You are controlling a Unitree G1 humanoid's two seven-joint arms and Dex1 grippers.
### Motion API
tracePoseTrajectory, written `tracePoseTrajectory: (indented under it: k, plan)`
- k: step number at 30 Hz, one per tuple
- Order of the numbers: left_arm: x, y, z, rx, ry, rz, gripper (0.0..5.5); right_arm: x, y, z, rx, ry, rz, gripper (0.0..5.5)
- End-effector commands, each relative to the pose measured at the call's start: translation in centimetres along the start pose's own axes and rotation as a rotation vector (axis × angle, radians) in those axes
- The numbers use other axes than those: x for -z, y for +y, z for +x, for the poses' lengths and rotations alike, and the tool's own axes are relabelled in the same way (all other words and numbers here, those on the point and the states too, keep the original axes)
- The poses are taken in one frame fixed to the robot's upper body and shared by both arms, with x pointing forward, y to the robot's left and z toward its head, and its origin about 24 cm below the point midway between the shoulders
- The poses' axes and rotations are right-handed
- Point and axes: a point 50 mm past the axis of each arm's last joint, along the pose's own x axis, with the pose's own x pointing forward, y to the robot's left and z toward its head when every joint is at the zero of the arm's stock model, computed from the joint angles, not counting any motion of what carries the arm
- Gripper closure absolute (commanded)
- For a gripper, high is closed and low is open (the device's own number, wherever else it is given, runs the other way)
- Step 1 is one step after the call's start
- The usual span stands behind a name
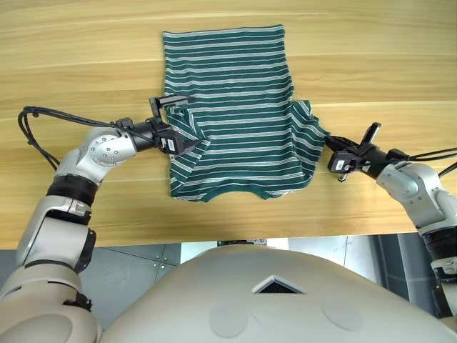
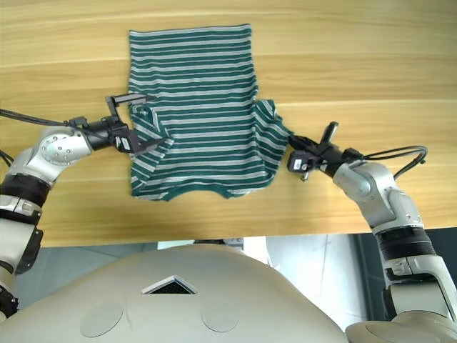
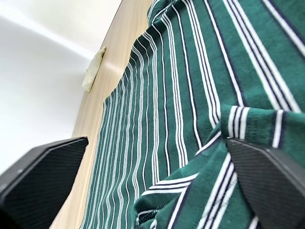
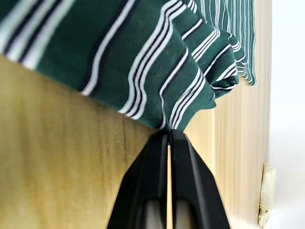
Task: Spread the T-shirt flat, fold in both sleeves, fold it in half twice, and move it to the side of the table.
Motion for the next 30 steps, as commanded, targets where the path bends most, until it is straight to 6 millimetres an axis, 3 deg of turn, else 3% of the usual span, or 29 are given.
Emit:
tracePoseTrajectory:
  k: [1,7,15,30]
  plan:
    - [0.5,-2.3,0.0,0.109,0.044,-0.030,0.10,0.1,1.9,-0.2,-0.089,0.013,0.025,5.47]
    - [0.5,-2.4,0.2,0.107,0.040,-0.034,0.10,-0.3,0.5,-0.6,0.029,-0.006,0.054,5.47]
    - [0.4,-2.3,0.2,0.108,0.037,-0.030,0.10,-2.7,-1.8,-2.1,0.162,-0.151,0.079,5.47]
    - [0.3,-2.4,0.3,0.104,0.031,-0.033,0.10,-8.5,-1.3,3.0,0.084,-0.384,0.100,5.47]
